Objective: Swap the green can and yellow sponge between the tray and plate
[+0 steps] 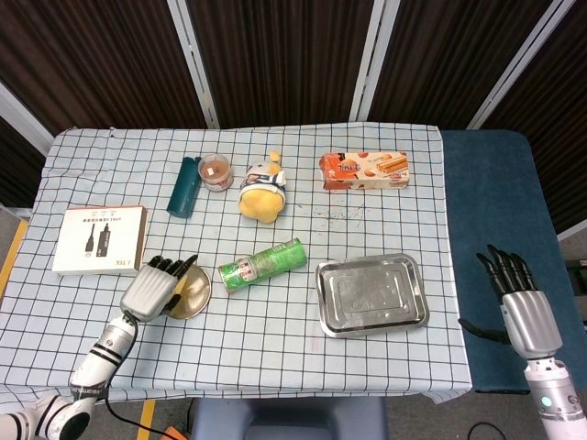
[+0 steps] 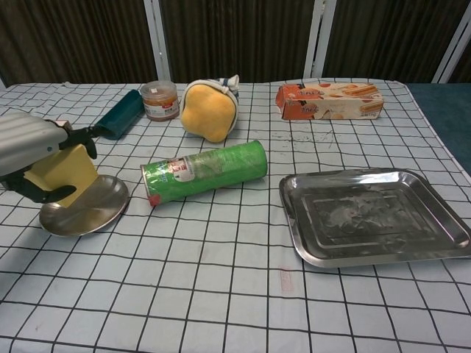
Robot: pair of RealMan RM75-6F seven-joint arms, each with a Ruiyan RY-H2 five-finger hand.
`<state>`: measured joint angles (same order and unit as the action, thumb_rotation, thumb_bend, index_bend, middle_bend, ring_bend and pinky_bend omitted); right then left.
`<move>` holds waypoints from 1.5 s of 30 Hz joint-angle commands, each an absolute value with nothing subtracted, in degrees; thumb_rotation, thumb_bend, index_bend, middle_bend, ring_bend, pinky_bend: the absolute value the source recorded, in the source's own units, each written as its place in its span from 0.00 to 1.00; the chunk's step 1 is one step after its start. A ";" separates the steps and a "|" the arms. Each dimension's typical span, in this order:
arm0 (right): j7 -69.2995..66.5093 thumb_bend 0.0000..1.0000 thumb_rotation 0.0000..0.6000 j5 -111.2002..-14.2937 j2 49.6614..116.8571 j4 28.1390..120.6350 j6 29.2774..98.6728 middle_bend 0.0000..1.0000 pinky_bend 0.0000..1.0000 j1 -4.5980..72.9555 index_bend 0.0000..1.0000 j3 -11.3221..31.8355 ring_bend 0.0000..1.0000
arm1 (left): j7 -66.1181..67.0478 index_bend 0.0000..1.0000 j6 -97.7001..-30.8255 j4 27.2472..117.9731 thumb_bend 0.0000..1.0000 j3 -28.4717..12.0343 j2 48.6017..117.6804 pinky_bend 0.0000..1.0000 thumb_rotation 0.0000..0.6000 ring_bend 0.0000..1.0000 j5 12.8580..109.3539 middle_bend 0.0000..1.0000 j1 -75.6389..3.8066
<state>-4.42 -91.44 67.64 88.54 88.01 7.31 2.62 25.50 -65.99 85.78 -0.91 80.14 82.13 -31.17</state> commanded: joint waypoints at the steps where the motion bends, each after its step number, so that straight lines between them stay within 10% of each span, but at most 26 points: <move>1: -4.52 0.06 1.00 -91.58 67.62 88.57 88.18 0.00 0.00 7.22 0.00 2.63 0.00 | 27.10 0.03 -70.56 91.14 0.57 0.80 78.06 0.69 1.00 0.37 88.25 0.28 -29.90; 36: -10.41 0.06 1.00 -93.91 65.72 87.70 90.91 0.00 0.00 6.02 0.00 2.64 0.00 | 48.44 0.04 -58.38 98.70 0.55 -2.99 100.73 0.70 1.00 0.36 79.41 0.28 -36.57; 45: -10.75 0.06 1.00 -93.82 65.52 87.71 90.53 0.00 0.00 6.13 0.00 2.67 0.00 | 51.02 0.00 -59.13 95.50 0.49 -2.70 101.90 0.47 1.00 0.11 77.21 0.07 -36.59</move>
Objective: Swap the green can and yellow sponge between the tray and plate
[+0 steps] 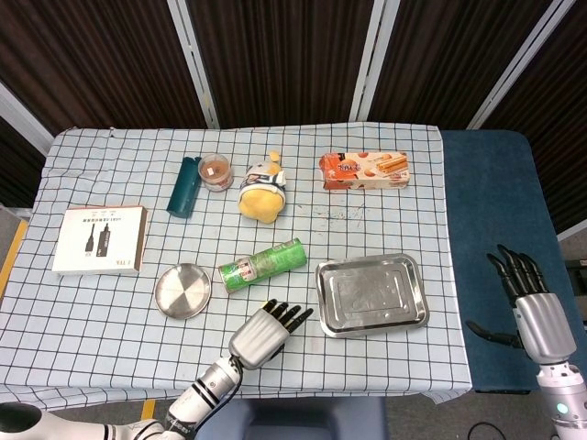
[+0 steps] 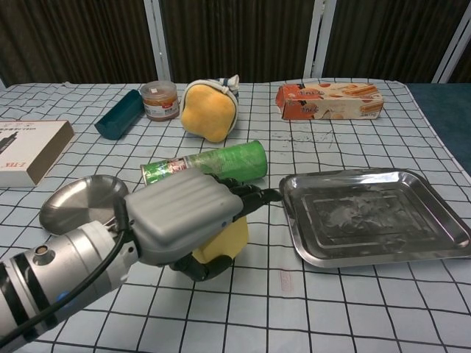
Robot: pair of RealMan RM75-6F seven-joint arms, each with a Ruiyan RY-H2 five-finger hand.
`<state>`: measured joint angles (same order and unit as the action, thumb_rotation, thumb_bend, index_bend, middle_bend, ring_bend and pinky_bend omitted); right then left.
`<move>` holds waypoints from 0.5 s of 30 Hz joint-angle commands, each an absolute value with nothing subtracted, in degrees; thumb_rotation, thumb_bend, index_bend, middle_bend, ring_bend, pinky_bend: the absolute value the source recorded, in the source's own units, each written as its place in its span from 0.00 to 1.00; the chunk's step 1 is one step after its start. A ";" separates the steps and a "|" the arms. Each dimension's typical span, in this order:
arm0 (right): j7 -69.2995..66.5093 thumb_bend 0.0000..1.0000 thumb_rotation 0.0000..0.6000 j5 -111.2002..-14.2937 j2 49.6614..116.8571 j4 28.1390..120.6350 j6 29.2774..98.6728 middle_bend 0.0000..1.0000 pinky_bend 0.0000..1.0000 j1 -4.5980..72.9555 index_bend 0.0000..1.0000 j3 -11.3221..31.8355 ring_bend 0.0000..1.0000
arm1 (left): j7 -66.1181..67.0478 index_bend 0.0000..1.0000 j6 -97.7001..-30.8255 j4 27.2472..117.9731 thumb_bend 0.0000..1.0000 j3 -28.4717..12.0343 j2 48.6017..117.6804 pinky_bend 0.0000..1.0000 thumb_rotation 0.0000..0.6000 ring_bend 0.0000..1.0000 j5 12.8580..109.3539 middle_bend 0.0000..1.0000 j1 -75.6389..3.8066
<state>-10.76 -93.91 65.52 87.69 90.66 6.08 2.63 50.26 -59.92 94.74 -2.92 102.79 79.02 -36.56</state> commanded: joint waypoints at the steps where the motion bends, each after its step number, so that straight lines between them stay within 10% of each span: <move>1: -10.67 0.06 1.00 -93.78 65.50 87.77 90.37 0.00 0.00 6.17 0.00 2.65 0.00 | 51.76 0.00 -58.37 96.63 0.48 -2.65 101.13 0.45 1.00 0.08 75.43 0.04 -36.65; 15: -10.00 0.06 1.00 -94.11 65.39 88.15 89.28 0.00 0.00 6.46 0.00 2.15 0.00 | 57.06 0.00 -58.68 106.71 0.41 -2.18 94.75 0.18 1.00 0.00 64.04 0.00 -38.04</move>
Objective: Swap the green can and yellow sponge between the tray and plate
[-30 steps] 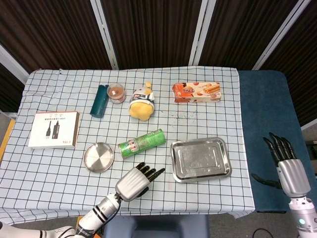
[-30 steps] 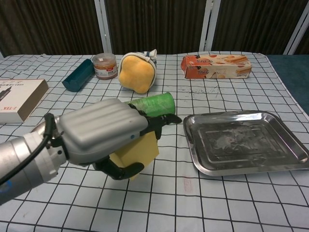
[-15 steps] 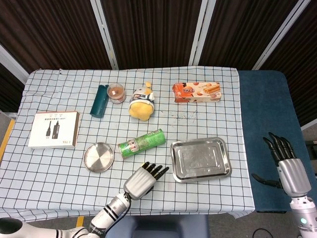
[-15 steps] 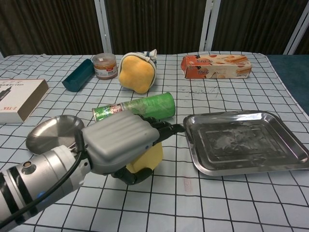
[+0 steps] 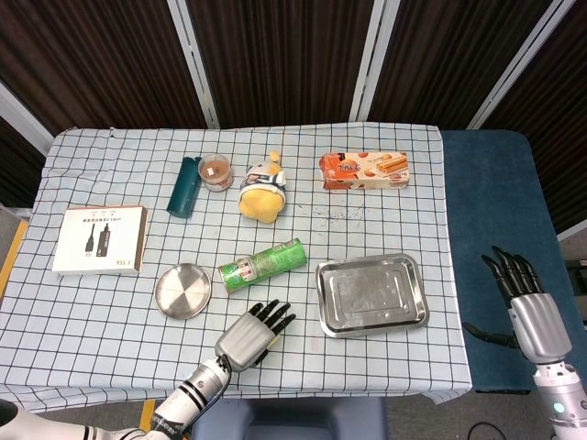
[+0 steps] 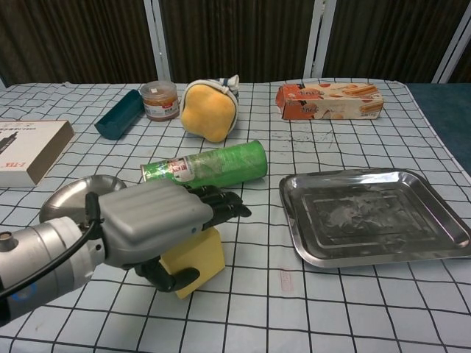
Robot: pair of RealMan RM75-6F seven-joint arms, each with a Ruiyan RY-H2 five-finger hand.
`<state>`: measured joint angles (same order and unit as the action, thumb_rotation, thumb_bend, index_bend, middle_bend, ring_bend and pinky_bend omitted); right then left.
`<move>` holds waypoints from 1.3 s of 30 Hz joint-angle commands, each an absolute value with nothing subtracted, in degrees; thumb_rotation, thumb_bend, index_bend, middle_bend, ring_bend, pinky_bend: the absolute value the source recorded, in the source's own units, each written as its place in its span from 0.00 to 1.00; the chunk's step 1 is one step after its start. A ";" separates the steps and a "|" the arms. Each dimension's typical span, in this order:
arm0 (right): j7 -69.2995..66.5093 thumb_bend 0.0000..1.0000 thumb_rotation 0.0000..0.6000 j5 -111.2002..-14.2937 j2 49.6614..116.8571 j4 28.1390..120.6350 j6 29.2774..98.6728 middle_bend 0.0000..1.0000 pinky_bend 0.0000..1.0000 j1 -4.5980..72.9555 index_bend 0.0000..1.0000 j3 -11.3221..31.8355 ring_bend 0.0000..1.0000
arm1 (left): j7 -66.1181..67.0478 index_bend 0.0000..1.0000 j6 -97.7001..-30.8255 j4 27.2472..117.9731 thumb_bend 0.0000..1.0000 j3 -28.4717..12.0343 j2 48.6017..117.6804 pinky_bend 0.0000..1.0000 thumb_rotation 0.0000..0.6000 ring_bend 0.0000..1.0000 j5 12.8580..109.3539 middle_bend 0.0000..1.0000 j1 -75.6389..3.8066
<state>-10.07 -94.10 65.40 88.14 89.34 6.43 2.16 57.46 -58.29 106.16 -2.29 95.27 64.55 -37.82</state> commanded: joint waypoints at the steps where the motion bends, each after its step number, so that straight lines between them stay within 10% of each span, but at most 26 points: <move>1: -9.93 0.06 1.00 -94.11 65.42 88.18 89.24 0.00 0.00 6.45 0.00 2.12 0.00 | 56.43 0.00 -58.92 106.97 0.40 -2.14 94.54 0.17 1.00 0.00 63.95 0.00 -38.05; 18: -10.12 0.06 1.00 -94.69 65.28 88.44 89.72 0.00 0.00 6.12 0.00 1.74 0.00 | 48.19 0.00 -64.11 118.40 0.34 -4.15 82.38 0.14 1.00 0.00 67.38 0.00 -37.53; 39: -12.51 0.06 1.00 -98.03 64.74 86.95 91.45 0.00 0.00 5.99 0.00 0.48 0.00 | 55.75 0.00 -60.17 98.64 0.34 -14.81 95.19 0.14 1.00 0.00 40.47 0.00 -54.68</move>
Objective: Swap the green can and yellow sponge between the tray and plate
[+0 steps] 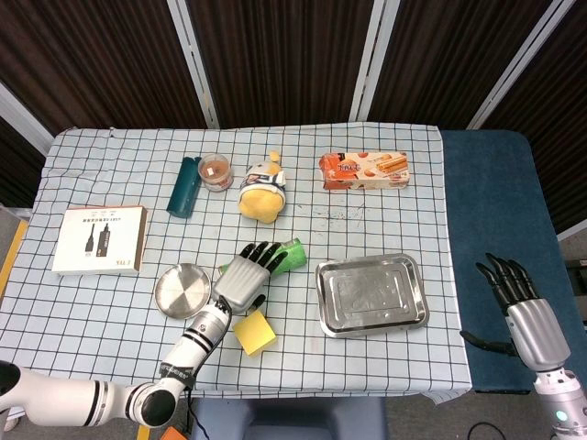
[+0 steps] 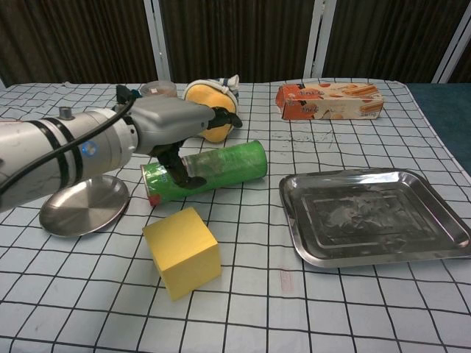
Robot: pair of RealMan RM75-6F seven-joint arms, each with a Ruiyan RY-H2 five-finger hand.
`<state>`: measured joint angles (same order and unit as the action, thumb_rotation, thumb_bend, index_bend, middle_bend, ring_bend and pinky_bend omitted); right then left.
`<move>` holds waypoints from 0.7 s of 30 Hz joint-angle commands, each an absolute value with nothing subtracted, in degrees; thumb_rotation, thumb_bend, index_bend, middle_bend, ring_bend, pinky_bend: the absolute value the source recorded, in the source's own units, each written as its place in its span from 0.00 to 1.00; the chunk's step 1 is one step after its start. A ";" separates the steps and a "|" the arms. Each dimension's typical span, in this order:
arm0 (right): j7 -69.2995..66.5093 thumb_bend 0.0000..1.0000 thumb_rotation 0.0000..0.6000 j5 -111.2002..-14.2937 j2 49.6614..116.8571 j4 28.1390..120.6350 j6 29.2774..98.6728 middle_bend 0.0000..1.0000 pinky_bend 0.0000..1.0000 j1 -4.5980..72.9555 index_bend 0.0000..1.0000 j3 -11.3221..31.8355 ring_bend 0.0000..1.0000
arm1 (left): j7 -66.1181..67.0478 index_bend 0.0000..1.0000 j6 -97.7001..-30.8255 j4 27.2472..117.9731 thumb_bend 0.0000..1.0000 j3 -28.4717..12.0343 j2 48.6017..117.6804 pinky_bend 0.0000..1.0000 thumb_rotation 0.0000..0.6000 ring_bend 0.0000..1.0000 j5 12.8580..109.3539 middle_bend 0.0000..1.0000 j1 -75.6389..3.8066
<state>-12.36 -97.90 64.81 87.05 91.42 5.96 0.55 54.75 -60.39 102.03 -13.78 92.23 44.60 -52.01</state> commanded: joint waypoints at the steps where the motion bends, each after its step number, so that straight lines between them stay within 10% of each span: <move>1: -12.78 0.06 1.00 -98.16 64.64 86.88 91.40 0.00 0.00 6.06 0.00 0.39 0.00 | 55.96 0.00 -60.05 97.54 0.34 -14.89 95.96 0.15 1.00 0.00 39.05 0.00 -55.42; 21: -14.28 0.06 1.00 -99.28 63.93 86.29 90.03 0.00 0.00 7.15 0.00 -0.58 0.00 | 55.74 0.00 -61.02 82.99 0.34 -12.96 103.32 0.16 1.00 0.00 29.98 0.00 -60.62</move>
<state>-14.27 -99.28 63.93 86.29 90.02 7.15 -0.58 55.85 -60.74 83.97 -13.33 102.64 30.27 -60.38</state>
